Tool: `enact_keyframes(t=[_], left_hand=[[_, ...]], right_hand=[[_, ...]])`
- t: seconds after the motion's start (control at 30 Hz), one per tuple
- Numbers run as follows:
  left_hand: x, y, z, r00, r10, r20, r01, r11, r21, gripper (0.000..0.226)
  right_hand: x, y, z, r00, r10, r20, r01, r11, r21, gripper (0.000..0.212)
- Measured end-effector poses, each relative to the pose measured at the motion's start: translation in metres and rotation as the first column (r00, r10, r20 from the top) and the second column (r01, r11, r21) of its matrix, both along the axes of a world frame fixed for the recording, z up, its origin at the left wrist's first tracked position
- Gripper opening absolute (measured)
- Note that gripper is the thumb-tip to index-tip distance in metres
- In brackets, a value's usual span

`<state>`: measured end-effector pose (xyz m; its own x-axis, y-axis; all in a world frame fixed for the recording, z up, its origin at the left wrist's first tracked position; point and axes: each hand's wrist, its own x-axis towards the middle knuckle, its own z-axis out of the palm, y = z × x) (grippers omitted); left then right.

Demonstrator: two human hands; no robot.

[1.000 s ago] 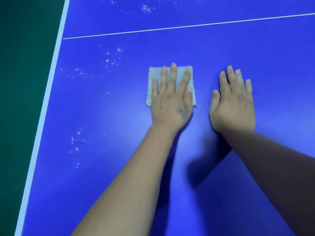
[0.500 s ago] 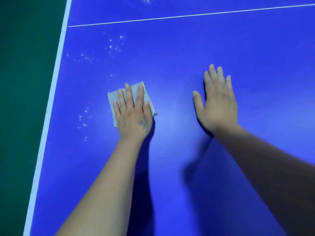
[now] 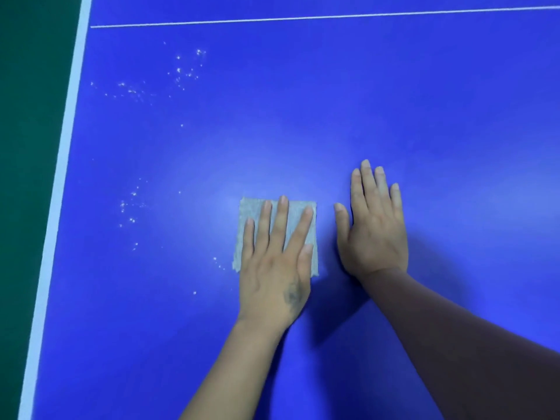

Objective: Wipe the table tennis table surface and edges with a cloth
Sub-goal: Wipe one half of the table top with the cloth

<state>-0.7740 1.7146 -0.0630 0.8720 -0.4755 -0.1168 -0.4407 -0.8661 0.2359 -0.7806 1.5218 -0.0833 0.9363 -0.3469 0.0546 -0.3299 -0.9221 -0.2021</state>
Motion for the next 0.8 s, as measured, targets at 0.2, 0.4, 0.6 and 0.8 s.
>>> enact_keyframes(t=[0.2,0.4,0.6,0.8], left_hand=[[0.03,0.047,0.002,0.978,0.207,-0.025,-0.206,0.978,0.026,0.059],[0.115,0.012,-0.007,0.939,0.344,-0.017,-0.344,0.939,-0.003,0.063],[0.082,-0.03,-0.01,0.99,0.133,0.039,-0.131,0.989,-0.062,0.06],[-0.025,0.007,0.001,0.998,0.051,-0.036,-0.051,0.999,-0.01,0.061]], right_hand=[[0.001,0.001,0.002,1.0,-0.006,-0.018,0.005,1.0,-0.01,0.066],[0.002,0.002,0.0,1.0,-0.018,-0.002,0.018,1.0,-0.022,0.066],[0.002,0.003,-0.003,0.999,-0.023,0.044,0.022,1.0,0.007,0.065],[0.001,0.001,-0.002,0.999,-0.025,0.044,0.024,1.0,0.008,0.065]])
